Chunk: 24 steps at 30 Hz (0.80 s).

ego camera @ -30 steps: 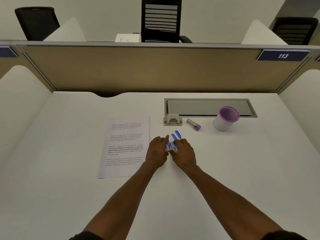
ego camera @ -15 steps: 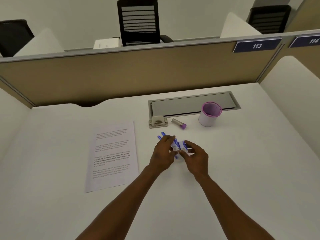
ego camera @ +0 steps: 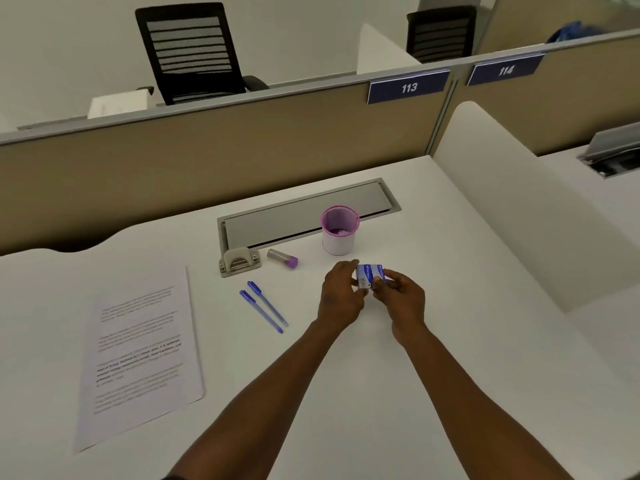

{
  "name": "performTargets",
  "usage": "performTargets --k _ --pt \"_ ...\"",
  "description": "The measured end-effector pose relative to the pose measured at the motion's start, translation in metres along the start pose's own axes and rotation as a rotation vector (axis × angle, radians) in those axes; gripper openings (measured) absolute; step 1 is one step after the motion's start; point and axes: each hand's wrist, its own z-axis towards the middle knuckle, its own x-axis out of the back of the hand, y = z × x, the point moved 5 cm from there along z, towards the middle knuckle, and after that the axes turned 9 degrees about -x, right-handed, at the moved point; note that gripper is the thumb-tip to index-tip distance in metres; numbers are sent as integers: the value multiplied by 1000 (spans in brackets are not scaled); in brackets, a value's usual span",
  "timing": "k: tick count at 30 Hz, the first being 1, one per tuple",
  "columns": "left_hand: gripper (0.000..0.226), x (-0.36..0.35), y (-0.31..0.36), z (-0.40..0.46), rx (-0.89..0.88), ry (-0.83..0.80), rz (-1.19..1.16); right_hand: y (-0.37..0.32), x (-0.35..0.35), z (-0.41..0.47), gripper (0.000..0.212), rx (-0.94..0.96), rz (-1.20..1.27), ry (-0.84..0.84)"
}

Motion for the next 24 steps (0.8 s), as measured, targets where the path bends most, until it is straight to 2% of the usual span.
performTargets --k 5,9,11,17,24 --pt "58 -27 6 35 41 122 -42 -20 11 37 27 -29 -73 67" --pt "41 -52 10 63 36 136 -25 -38 18 69 10 -34 -109 139" --pt "38 -62 12 78 37 133 -17 -45 21 88 8 -28 -174 173" --pt "67 -84 4 109 113 130 32 -58 16 132 22 15 -421 170" --pt "65 -98 -4 123 96 79 190 -60 12 145 25 117 -566 198"
